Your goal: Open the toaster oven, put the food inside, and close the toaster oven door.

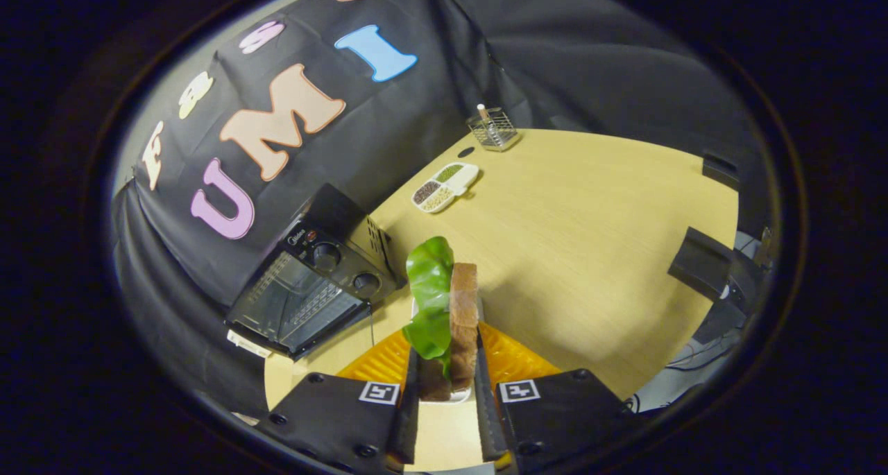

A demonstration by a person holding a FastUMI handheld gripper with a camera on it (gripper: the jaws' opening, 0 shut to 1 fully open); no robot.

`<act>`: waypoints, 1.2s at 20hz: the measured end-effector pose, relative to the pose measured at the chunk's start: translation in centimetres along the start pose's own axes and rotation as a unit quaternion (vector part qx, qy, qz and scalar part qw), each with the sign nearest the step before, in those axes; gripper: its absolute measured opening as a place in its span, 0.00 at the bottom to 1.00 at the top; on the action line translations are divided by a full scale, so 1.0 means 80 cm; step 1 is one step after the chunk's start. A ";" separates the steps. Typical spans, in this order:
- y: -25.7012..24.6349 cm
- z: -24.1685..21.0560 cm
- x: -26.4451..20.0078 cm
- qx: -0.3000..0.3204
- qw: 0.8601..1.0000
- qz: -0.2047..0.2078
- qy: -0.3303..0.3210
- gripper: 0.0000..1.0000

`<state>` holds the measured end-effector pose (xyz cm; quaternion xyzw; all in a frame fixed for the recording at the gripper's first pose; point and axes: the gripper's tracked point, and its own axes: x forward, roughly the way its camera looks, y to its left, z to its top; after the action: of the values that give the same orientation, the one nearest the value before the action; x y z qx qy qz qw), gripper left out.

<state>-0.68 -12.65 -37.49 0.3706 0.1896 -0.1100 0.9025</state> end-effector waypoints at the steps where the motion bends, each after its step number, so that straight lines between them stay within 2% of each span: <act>1: 0.003 0.004 -0.004 0.006 1.000 0.003 -0.005 0.38; 4: 0.021 0.020 -0.021 0.040 0.999 0.018 -0.031 0.38; 7: 0.053 0.034 -0.041 0.114 0.990 0.049 -0.069 0.38; 10: 0.081 0.014 -0.032 0.162 0.982 0.060 -0.078 0.38; 14: 0.135 -0.029 -0.002 0.178 0.980 0.065 -0.059 0.37; 24: 0.306 -0.087 0.105 0.200 0.975 0.094 -0.034 0.37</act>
<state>13.39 8.97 -30.25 0.5560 0.0974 -0.0727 0.8223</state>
